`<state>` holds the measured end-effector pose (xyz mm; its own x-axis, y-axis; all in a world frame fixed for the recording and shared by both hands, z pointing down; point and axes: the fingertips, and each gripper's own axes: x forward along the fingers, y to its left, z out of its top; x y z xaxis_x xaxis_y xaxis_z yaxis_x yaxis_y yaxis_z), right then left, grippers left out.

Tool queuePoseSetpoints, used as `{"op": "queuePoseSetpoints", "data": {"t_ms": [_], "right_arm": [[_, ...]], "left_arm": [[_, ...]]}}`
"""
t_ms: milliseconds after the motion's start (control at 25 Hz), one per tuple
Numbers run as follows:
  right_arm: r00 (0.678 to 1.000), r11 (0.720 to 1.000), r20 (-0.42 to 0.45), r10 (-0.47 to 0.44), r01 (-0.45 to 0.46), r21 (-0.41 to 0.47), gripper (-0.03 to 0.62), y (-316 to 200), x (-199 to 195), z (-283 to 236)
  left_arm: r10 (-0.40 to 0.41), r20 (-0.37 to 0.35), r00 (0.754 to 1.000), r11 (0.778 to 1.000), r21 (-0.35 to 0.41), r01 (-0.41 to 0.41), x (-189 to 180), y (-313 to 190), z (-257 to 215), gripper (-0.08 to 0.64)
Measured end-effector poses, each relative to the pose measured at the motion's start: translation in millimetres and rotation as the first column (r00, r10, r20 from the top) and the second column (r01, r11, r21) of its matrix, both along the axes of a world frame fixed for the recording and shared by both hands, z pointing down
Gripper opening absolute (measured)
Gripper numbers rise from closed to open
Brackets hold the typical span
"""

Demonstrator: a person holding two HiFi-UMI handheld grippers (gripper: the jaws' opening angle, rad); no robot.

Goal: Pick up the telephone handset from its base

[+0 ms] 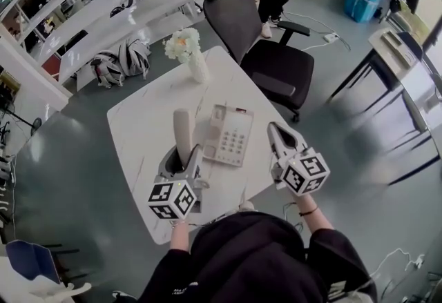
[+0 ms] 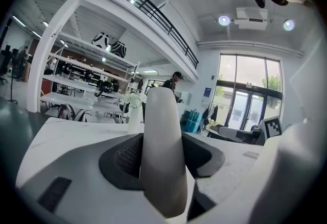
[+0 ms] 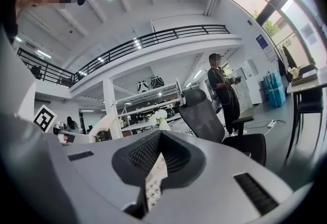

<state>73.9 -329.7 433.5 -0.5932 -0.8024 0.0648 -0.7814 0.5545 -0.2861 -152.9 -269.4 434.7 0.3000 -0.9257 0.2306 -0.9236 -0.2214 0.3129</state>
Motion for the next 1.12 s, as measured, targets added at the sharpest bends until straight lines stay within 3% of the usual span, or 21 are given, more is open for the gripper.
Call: {"op": "queuePoseSetpoints", "data": {"t_ms": [800,1120], "right_arm": [[0.999,0.992,-0.010,-0.037,0.037,0.122,-0.009,-1,0,-47],[1.000,0.991,0.002,-0.025,0.025,0.128,-0.009,-6,5,-53]], "left_arm": [[-0.079,0.023,0.997,0.993,0.095,0.076,-25,20,-41,0.209],[-0.087,0.031,0.996,0.992,0.098,0.084,-25,18,-42,0.209]]}}
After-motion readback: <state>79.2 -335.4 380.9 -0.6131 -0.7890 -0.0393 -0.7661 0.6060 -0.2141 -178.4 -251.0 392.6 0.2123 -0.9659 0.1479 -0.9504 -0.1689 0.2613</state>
